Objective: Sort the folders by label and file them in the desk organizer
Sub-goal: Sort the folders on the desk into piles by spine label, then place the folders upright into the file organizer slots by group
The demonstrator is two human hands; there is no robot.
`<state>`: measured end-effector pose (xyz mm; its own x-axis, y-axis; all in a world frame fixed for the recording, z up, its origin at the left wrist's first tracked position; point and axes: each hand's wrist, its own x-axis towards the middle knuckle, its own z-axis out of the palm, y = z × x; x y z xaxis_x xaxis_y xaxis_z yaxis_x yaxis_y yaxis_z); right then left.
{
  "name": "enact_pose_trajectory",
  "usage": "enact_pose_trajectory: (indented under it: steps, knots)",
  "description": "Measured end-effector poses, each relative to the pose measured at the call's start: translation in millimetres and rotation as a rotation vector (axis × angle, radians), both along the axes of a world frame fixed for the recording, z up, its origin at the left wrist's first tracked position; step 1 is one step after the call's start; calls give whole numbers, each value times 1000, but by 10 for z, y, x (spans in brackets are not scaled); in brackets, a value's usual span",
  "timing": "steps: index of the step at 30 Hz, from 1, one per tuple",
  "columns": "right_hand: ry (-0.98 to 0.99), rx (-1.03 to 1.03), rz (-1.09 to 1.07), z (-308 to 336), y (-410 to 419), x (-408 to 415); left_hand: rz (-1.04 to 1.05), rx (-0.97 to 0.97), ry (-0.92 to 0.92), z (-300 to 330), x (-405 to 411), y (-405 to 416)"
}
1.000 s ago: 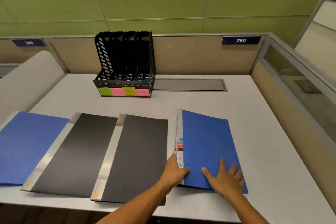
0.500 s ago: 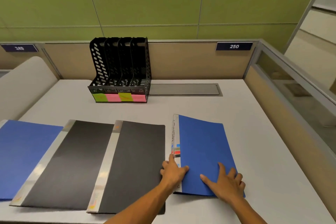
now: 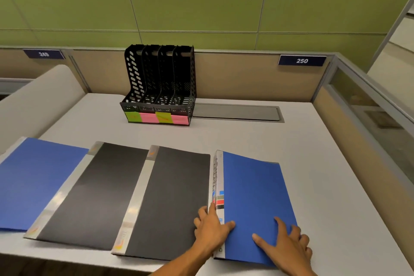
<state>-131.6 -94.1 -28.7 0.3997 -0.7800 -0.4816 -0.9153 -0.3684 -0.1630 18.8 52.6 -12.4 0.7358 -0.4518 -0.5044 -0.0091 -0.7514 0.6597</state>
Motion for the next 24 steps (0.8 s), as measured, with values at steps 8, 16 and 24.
enact_pose_trajectory:
  steps: [8, 16, 24]
  knots:
    - [-284, 158, -260, 47, -471, -97, 148, -437, 298, 204, -127, 2]
    - [-683, 423, -551, 457, -806, -165, 72, -692, 453, 632, 68, 88]
    - [-1045, 872, -275, 1181, -930, 16, -70, -776, 252, 1121, 725, 371]
